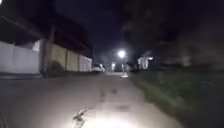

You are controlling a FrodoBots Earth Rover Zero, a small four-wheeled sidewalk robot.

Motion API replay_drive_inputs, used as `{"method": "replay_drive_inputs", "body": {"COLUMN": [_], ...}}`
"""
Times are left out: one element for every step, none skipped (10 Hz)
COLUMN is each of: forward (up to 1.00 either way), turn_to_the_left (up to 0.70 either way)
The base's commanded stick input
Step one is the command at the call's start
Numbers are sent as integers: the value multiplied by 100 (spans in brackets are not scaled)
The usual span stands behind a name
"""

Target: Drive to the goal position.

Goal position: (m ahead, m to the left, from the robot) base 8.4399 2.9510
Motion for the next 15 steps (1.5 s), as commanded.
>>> {"method": "replay_drive_inputs", "body": {"forward": [50,50,50,50,50,50,50,50,50,50,50,50,50,50,50], "turn_to_the_left": [0,0,0,0,0,0,0,0,0,0,0,0,0,0,0]}}
